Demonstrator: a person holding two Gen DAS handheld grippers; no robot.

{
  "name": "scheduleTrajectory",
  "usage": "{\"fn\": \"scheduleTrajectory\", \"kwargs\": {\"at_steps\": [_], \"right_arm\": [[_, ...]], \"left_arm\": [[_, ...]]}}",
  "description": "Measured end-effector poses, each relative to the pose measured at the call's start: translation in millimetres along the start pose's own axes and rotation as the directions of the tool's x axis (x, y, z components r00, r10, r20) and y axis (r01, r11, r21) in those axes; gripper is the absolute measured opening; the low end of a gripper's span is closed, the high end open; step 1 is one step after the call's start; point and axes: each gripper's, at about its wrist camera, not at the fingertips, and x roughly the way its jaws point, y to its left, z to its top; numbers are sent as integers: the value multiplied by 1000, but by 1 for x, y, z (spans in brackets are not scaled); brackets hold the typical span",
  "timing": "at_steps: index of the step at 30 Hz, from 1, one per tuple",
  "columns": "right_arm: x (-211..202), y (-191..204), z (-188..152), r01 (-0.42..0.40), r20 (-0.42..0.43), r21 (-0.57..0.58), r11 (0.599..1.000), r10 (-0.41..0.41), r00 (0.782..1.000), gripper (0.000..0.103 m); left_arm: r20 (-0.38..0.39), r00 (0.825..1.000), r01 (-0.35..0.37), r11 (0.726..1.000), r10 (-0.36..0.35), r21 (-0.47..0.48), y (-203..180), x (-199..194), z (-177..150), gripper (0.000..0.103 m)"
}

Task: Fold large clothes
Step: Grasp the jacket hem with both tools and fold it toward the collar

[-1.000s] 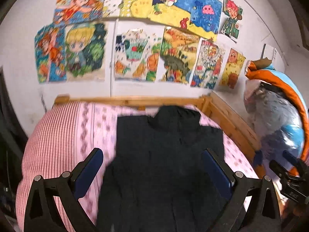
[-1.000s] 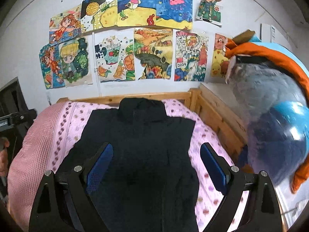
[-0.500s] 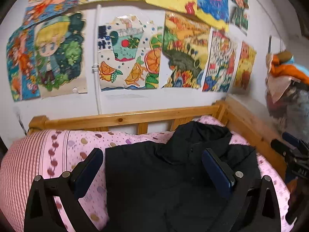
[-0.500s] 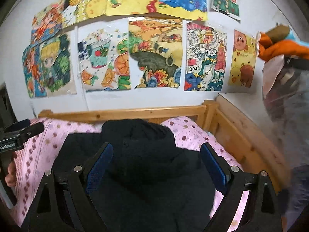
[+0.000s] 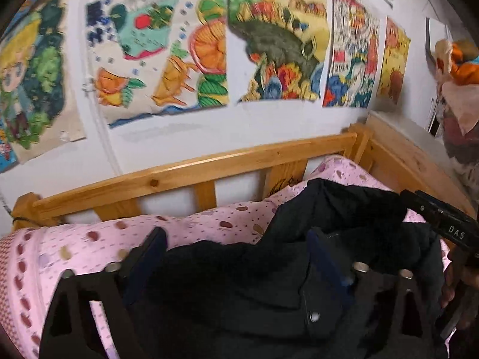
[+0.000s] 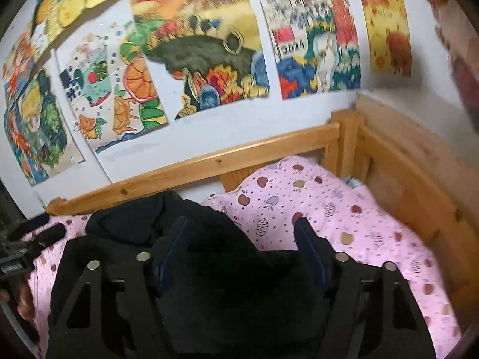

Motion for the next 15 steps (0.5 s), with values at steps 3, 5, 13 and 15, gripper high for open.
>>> {"fn": "scheduleTrajectory", "kwargs": {"at_steps": [3,5,13,15], "right_arm": [[13,2,-6,-70,-4,23,997,70,998,55],[19,9,-10,-64,-8,-4,998,64,998,38],[1,7,-16,-9,-5,-36,999,9,1000,8],[-16,6,-26,-4,8,-71,997,5,1000,8]], "left_arm": [[-33,999,35,998,-37,-44,-2,19,-1,49],[-36,995,89,992,-92,-89,0,25,-4,30],[-13,988,151,985,-153,-83,-1,11,-14,8],[0,986,164,984,-165,-67,1,-3,-19,7]]}}
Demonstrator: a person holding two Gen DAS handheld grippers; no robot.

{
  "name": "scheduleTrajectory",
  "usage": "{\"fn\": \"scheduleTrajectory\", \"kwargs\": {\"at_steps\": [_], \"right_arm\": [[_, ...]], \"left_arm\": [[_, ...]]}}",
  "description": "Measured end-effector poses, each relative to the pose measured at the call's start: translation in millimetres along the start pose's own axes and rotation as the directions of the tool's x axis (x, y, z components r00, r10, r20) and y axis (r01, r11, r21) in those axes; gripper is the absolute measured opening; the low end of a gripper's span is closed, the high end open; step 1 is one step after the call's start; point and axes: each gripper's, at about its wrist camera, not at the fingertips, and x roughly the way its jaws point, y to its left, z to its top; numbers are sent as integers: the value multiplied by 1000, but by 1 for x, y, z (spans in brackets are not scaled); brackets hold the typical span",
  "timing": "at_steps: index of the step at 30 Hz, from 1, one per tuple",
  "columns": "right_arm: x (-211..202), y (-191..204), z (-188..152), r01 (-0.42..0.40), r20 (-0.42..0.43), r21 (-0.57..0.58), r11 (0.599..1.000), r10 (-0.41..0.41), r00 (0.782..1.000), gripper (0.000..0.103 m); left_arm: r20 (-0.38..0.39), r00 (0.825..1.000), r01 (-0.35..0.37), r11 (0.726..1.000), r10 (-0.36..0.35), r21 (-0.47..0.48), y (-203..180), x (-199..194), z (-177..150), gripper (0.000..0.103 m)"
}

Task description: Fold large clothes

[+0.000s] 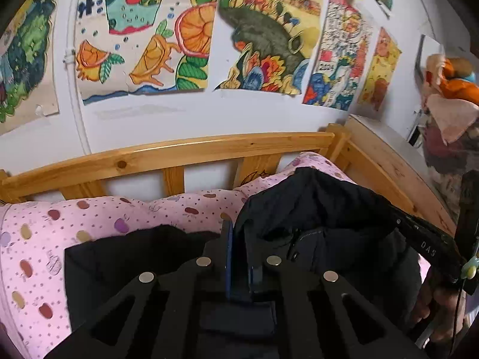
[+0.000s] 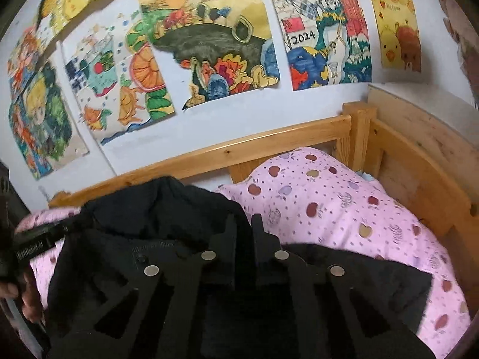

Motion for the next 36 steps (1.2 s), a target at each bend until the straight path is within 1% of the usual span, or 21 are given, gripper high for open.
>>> {"fn": "scheduleTrajectory", "kwargs": {"at_steps": [3,5,7,10,12,14,17,19,22,25,27,30,32,34,35,36], "right_arm": [[-20,-6,-15,-22,1,-24,999,22,1000,8],[-35,-7,-27,-18,-11,-71,997,17,1000,8],[-46,-5,-37,-15,-29,-116,993,12,1000,7],[-63,6,-53,-22,-63,-179,984,11,998,7],[-72,15,-66,-17,-84,-225,974,-3,996,7],[-75,17,-77,-18,-110,-241,970,-9,994,7],[-67,12,-96,-11,-158,-248,969,-29,987,7],[-57,6,-104,-11,-172,-229,973,-30,985,7],[-43,-1,-112,-5,-179,-202,979,-32,983,7],[-29,3,-125,20,-177,-221,975,-60,982,7],[-26,4,-129,26,-176,-227,973,-67,982,7],[-29,4,-130,21,-162,-218,976,-57,985,7],[-33,3,-131,9,-153,-211,977,-42,987,8],[-45,-1,-129,-20,-147,-196,980,-9,989,12],[-48,-4,-129,-27,-147,-191,981,-1,989,15],[-56,-9,-128,-35,-143,-180,983,9,990,23]], "left_arm": [[0,1000,7,999,-7,53,0,-18,-14,6],[-10,1000,-8,995,9,95,1,-27,-27,6],[-28,999,-23,991,27,132,5,-34,-43,5],[-60,998,-21,986,32,166,9,-44,-69,5],[-85,996,-17,983,33,183,11,-45,-88,5],[-118,992,-20,976,47,217,9,-39,-109,5],[-132,988,-41,967,76,250,7,-26,-130,5],[-138,987,-50,967,87,250,7,-17,-135,5],[-131,986,-67,959,107,277,5,-2,-143,5],[-128,985,-75,952,118,298,4,7,-148,5],[-127,985,-77,949,120,305,4,11,-150,5],[-111,985,-93,942,135,322,1,11,-154,6],[-119,981,-102,927,154,361,-4,9,-152,7],[-111,980,-105,909,163,404,-8,1,-149,9],[-109,981,-102,905,160,413,-8,-2,-149,13],[-105,983,-95,900,153,425,-8,-8,-149,19]]}}
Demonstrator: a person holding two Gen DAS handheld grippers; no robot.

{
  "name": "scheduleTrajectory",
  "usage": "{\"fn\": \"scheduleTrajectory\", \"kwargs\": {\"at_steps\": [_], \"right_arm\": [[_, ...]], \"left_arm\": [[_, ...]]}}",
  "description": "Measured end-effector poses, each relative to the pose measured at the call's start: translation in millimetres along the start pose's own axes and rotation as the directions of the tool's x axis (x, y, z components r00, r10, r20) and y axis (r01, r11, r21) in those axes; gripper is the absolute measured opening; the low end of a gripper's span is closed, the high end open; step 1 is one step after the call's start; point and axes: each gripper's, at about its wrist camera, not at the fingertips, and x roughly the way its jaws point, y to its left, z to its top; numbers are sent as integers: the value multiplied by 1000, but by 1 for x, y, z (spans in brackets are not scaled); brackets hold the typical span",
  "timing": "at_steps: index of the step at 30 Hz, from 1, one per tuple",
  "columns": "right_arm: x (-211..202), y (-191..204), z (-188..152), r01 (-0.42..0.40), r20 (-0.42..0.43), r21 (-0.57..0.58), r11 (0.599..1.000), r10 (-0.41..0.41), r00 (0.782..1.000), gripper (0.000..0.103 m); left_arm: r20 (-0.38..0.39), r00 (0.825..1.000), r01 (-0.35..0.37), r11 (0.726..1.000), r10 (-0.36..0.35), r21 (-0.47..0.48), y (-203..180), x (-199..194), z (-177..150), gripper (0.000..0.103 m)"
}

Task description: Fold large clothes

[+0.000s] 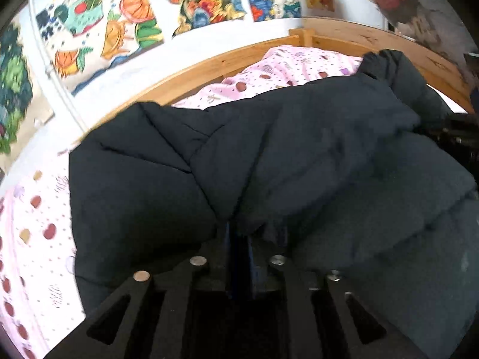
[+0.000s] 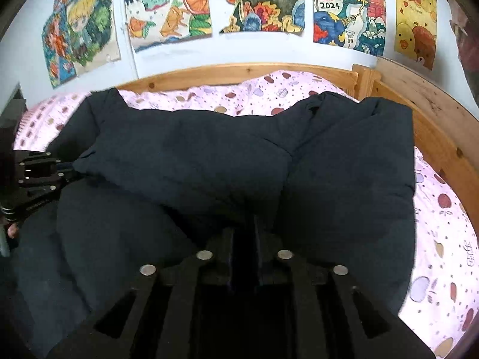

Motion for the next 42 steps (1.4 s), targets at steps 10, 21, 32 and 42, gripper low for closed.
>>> {"fn": "scheduleTrajectory", "kwargs": {"at_steps": [10,21,32,42], "right_arm": [[-56,-14,38,33,195,39,999,-40,980,47],[33,33,82,-100,71,8,995,99,992,47],[45,38,43,-81,-36,-166,983,76,996,51],[63,42,31,-23,-9,-191,981,22,1000,52]], "left_arm": [[232,970,91,991,-66,-97,38,-65,0,69],[210,958,260,900,-195,-350,50,-11,56,69],[87,978,197,977,-190,-84,14,34,24,71],[86,991,106,994,-102,-36,-1,52,23,72]]}}
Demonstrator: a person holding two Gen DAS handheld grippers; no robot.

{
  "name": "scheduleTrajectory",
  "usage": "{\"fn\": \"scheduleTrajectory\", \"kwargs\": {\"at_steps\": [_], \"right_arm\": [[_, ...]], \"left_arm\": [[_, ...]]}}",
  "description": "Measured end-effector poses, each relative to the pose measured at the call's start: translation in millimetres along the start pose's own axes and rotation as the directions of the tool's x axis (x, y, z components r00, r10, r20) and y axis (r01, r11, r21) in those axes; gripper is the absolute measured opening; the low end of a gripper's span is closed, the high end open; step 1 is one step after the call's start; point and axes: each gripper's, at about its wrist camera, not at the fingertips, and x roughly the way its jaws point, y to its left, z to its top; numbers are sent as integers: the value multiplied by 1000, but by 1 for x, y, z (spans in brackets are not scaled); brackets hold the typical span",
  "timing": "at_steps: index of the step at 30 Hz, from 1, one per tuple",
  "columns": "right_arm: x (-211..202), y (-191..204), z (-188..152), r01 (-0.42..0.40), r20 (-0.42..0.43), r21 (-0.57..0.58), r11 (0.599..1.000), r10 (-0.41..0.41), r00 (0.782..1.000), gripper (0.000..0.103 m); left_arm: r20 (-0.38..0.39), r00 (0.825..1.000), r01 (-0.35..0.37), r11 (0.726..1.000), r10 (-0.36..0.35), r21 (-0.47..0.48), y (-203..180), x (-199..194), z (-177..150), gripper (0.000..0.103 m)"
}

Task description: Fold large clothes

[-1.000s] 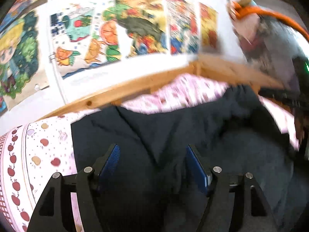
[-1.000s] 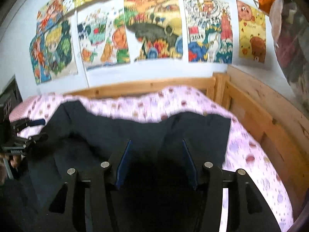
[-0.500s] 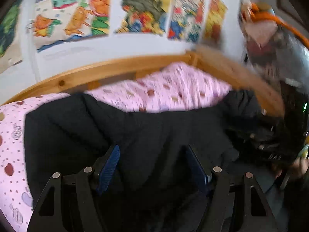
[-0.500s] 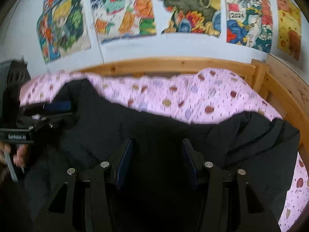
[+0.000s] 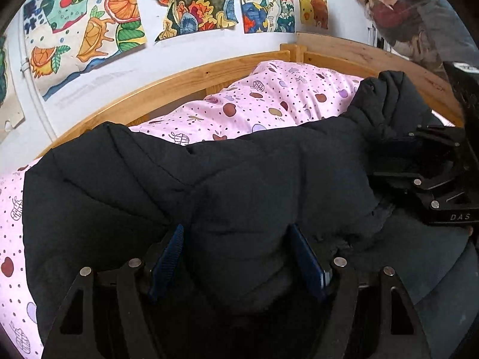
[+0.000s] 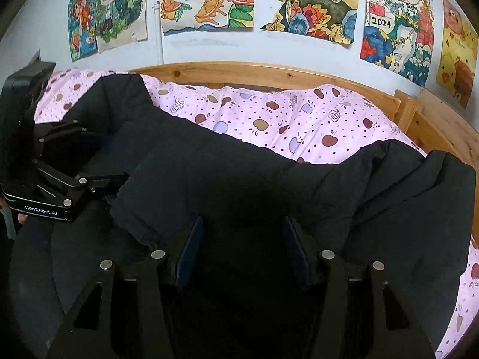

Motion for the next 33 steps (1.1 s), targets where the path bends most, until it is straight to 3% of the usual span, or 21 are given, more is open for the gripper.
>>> {"fn": "scheduleTrajectory", "kwargs": {"at_steps": [13,27,33], "right_arm": [[8,8,-6,49,29,-30,998,-48,998,52],[12,-2,-14,12,71,-27,1000,-10,997,52],[12,-11,-19,-41,72,2,999,41,997,52]], "left_arm": [[28,999,-37,999,37,8,-5,11,-6,72],[19,996,-83,996,83,22,-13,14,-5,75],[25,994,-108,994,107,27,-18,12,-8,75]]}}
